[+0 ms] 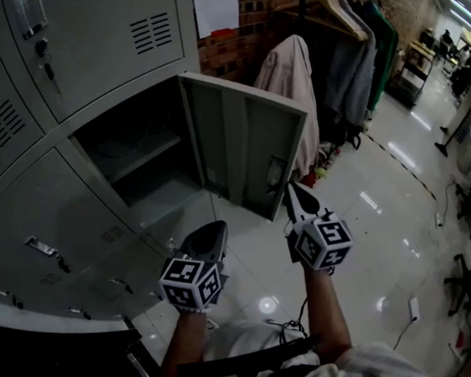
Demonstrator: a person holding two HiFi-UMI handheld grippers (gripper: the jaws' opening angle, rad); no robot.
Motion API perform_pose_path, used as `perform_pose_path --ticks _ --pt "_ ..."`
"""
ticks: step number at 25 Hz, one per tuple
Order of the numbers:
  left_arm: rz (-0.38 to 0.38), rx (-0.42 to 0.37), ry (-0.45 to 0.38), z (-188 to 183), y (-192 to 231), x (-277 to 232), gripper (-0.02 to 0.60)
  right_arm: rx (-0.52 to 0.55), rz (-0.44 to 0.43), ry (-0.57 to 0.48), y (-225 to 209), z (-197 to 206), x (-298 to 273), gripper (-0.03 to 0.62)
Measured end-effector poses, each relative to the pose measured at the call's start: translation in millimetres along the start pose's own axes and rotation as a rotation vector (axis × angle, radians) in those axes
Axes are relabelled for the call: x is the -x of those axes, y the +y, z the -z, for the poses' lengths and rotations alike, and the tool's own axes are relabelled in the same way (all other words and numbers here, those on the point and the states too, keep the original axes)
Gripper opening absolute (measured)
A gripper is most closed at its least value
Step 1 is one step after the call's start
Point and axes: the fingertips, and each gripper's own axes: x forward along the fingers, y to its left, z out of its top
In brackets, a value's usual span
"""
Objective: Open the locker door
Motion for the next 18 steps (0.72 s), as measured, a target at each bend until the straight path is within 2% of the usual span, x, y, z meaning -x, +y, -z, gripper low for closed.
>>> perform_pose_path --ticks 7,18 --pt "-0.015 0.002 0.000 -1 4 -1 -0.002 -0.005 0.012 -0.003 -9 -1 -4 0.006" --pt "-0.026 0.013 0.005 4 7 6 -0.002 0.042 0.025 -0.007 3 -1 1 0.006"
